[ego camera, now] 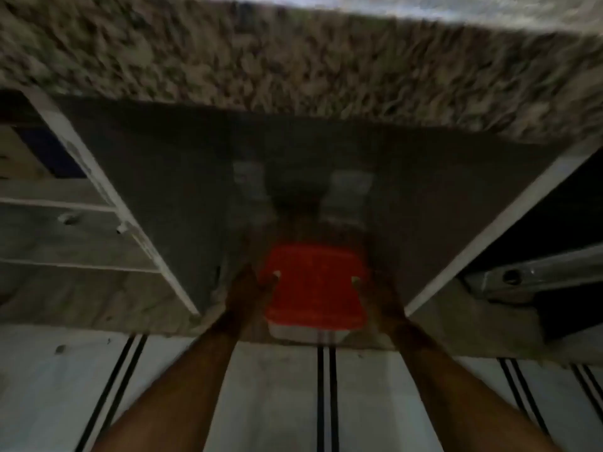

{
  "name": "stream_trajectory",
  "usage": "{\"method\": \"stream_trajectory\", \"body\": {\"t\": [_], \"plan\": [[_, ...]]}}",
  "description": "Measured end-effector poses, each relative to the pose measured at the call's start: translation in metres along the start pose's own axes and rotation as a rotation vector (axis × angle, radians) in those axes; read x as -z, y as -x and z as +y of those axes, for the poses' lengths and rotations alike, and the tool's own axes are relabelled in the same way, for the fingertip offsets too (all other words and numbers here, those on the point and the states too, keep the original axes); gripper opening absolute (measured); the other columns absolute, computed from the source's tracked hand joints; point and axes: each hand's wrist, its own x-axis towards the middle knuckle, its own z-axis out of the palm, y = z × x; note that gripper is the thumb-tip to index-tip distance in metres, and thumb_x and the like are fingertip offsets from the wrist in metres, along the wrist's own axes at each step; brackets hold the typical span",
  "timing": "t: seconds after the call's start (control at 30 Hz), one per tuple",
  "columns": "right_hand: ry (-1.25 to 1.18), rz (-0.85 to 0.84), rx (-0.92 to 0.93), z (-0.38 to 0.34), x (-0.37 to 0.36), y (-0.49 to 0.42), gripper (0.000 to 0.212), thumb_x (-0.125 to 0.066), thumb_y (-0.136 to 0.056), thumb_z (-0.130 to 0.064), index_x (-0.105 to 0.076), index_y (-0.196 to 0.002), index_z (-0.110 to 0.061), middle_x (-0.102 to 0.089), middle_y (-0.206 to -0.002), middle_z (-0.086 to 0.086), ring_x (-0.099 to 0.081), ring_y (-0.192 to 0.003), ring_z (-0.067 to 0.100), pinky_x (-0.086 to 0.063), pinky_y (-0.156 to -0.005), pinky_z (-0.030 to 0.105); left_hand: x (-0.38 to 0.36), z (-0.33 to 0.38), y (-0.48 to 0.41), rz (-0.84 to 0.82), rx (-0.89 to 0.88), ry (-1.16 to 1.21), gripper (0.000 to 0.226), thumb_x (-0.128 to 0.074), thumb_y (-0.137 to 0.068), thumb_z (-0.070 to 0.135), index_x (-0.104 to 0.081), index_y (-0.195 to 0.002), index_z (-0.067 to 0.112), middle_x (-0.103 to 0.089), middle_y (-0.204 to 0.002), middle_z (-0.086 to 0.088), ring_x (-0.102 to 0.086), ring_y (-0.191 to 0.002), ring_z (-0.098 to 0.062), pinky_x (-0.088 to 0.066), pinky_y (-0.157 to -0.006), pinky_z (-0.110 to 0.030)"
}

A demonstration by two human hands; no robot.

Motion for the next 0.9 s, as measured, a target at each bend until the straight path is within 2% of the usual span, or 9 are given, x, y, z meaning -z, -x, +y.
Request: {"method": "stream_trajectory", "body": {"t": [0.1,0.17,0.23,0.37,0.6,0.7,0.8,0.83,0.9], "plan": [[0.007,0.026,0.075,0.029,-0.017,-0.035,0.053,-0.054,-0.105,-0.035,-0.043,-0.154,-0.019,-0.052,-0.151,0.012,-0.053,-0.135,0.034,-0.044,-0.114,0.052,-0.034,-0.023,-0.032,-0.027,0.113,0.089,0.077,-0.067,-0.099,0.040,-0.033,-0.160,0.007,-0.046,-0.159,-0.017,-0.048,-0.143,-0.036,-0.038,-0.117,-0.043],[-0.013,0.042,0.065,0.048,-0.024,-0.057,0.054,-0.054,-0.106,-0.028,-0.039,-0.156,-0.016,-0.050,-0.152,0.013,-0.050,-0.138,0.033,-0.041,-0.114,0.043,-0.053,-0.037,-0.049,-0.150,0.141,0.177,0.074,-0.062,-0.102,0.037,-0.029,-0.162,0.009,-0.043,-0.160,-0.018,-0.047,-0.144,-0.037,-0.040,-0.118,-0.049],[-0.047,0.046,0.037,0.063,-0.031,-0.072,0.055,-0.056,-0.105,-0.026,-0.039,-0.155,-0.014,-0.051,-0.151,0.015,-0.049,-0.139,0.036,-0.041,-0.112,0.044,-0.066,-0.049,-0.058,-0.207,0.123,0.245,0.068,-0.058,-0.104,0.037,-0.031,-0.161,0.011,-0.044,-0.160,-0.017,-0.048,-0.144,-0.037,-0.039,-0.119,-0.050],[-0.047,0.077,0.009,0.076,-0.038,-0.090,0.059,-0.061,-0.103,-0.027,-0.040,-0.155,-0.010,-0.048,-0.154,0.018,-0.046,-0.143,0.038,-0.035,-0.119,0.053,-0.079,-0.064,-0.069,-0.095,0.077,0.162,0.064,-0.065,-0.101,0.038,-0.045,-0.154,0.008,-0.051,-0.155,-0.018,-0.050,-0.143,-0.036,-0.038,-0.120,-0.042],[-0.090,0.015,0.052,0.040,-0.014,-0.030,0.064,-0.048,-0.106,-0.043,-0.027,-0.161,-0.020,-0.043,-0.160,0.012,-0.043,-0.146,0.034,-0.035,-0.121,0.054,-0.042,-0.038,-0.020,-0.009,0.074,0.130,0.059,-0.066,-0.099,0.040,-0.056,-0.144,0.002,-0.064,-0.138,-0.022,-0.062,-0.128,-0.037,-0.044,-0.112,-0.046],[-0.119,0.066,0.016,0.000,0.009,0.020,0.063,-0.052,-0.103,-0.048,-0.039,-0.157,-0.017,-0.053,-0.152,0.013,-0.054,-0.136,0.032,-0.042,-0.117,0.044,0.004,0.003,0.026,0.024,0.091,0.180,0.064,-0.063,-0.101,0.041,-0.047,-0.152,0.006,-0.058,-0.147,-0.017,-0.057,-0.134,-0.033,-0.040,-0.118,-0.040],[-0.110,0.107,-0.031,-0.044,0.034,0.075,0.064,-0.057,-0.099,-0.055,-0.052,-0.149,-0.015,-0.066,-0.136,0.011,-0.065,-0.108,0.022,-0.047,-0.095,0.026,0.053,0.043,0.069,0.039,0.196,0.151,0.061,-0.064,-0.097,0.052,-0.062,-0.137,0.007,-0.069,-0.132,-0.019,-0.068,-0.119,-0.032,-0.052,-0.104,-0.036],[-0.104,0.127,-0.039,-0.063,0.045,0.098,0.063,-0.059,-0.098,-0.056,-0.056,-0.145,-0.014,-0.069,-0.130,0.011,-0.065,-0.102,0.020,-0.048,-0.093,0.025,0.074,0.059,0.087,0.060,0.205,0.144,0.057,-0.067,-0.095,0.053,-0.068,-0.127,0.005,-0.073,-0.122,-0.020,-0.071,-0.111,-0.033,-0.055,-0.098,-0.038],[-0.096,0.158,-0.039,-0.094,0.068,0.144,0.055,-0.065,-0.095,-0.052,-0.066,-0.131,-0.009,-0.074,-0.117,0.014,-0.070,-0.100,0.027,-0.057,-0.095,0.037,0.114,0.089,0.126,0.097,0.196,0.156,0.050,-0.072,-0.092,0.050,-0.074,-0.115,0.005,-0.077,-0.105,-0.018,-0.074,-0.100,-0.033,-0.059,-0.089,-0.043]]}}
